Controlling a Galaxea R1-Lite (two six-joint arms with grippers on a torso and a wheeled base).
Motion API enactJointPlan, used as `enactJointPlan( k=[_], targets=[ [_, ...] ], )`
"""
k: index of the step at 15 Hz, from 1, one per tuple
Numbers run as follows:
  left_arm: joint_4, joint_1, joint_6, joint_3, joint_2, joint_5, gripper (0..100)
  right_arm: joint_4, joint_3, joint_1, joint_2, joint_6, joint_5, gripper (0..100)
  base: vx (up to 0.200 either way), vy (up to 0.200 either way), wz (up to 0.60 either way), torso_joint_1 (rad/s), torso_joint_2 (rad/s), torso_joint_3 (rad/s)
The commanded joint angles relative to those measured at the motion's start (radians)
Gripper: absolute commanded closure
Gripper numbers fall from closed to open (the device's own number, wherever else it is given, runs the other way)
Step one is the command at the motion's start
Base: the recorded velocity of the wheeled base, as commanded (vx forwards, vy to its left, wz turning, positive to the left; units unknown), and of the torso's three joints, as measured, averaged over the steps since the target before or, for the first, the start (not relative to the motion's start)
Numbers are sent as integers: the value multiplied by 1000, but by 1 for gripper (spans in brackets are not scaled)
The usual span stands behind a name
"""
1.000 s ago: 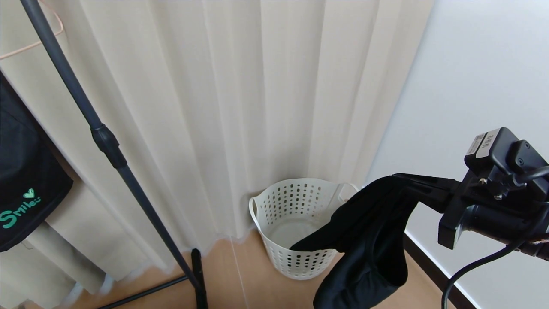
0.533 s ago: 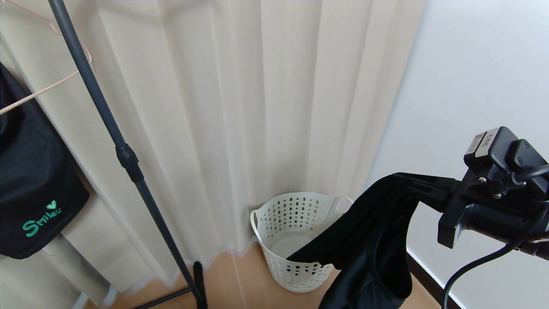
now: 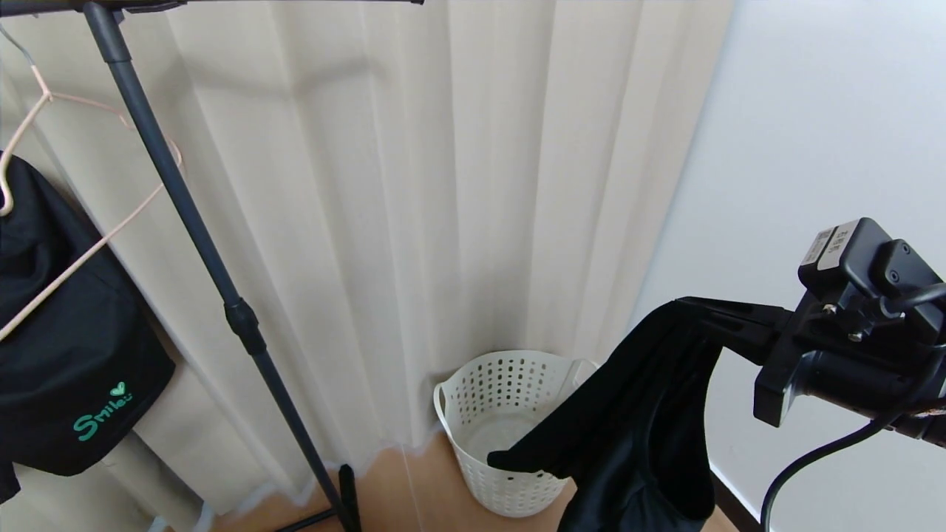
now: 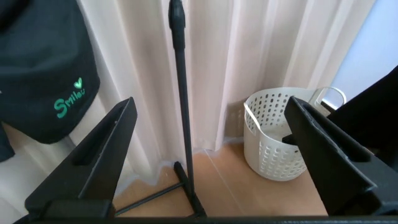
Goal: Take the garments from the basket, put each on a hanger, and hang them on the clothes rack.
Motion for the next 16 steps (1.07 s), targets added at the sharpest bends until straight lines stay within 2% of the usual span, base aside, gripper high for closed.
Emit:
enactJointPlan(
  k=[1,8,16],
  targets=[
    [-1,1,0,0,1,0,0,-1,1,1,2,-1,1,100,0,0,0,149,-481,-334],
    [-1,1,0,0,0,0,0,-1,1,1,3,0,1,100,0,0,0,181,-500,-328],
    [-1,1,0,0,1,0,0,1,3,1,3,0,0,100,0,0,0,234,-560,-332]
  ],
)
